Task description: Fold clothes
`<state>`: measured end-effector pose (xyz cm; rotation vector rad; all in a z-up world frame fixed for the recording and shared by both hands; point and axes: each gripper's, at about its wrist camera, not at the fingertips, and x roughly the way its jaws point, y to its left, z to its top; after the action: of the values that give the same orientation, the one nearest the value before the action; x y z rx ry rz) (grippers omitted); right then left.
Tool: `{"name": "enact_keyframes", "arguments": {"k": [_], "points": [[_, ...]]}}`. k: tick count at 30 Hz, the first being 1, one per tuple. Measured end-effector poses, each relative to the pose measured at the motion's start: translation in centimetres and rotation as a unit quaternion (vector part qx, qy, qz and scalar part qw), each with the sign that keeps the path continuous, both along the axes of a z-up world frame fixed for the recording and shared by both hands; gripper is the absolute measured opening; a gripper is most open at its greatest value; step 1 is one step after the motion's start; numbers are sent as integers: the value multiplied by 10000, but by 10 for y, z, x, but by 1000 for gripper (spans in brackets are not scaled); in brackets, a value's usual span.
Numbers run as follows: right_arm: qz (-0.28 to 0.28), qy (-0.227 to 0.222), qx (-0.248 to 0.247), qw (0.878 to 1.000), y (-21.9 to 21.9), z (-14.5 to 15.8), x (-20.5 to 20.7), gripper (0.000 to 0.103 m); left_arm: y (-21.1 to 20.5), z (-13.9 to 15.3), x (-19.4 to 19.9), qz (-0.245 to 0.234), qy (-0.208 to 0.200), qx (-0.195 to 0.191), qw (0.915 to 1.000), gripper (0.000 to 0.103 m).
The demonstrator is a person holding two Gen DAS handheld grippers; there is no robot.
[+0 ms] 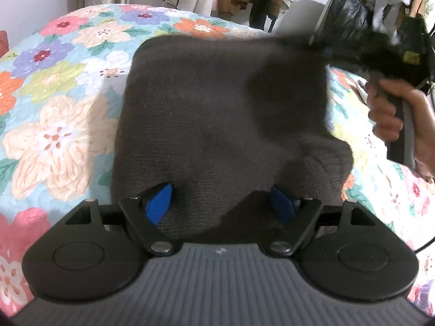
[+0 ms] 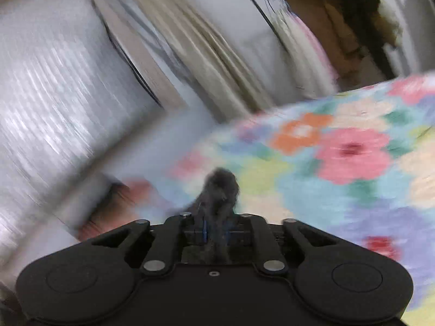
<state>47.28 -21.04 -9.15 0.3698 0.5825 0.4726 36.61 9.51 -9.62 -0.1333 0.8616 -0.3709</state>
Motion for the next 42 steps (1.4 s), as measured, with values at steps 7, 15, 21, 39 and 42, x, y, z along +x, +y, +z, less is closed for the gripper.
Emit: {"name": "enact_keyframes", "arguments": {"k": [7,15,21,39,42], "points": [[-330,1123,-374,9924,-3,-24,-62,52,-1,3,0,92,25,34,9999,79],[81,1670,686,9835,-11,-55,-163,60,-1,10,-6,73,66,166,9998,79],[795,1366,86,9874,23,-61,-189,15,-10,17,-17,244,191,474,9984,79],[478,750,-1476,9850,38,-60,-224,10,-11,4,-64,522,201,895,9944,82],[430,665,-1620,9836,42,-60,-229,22,-9,6,-74,705,123,787,9943,82]]}}
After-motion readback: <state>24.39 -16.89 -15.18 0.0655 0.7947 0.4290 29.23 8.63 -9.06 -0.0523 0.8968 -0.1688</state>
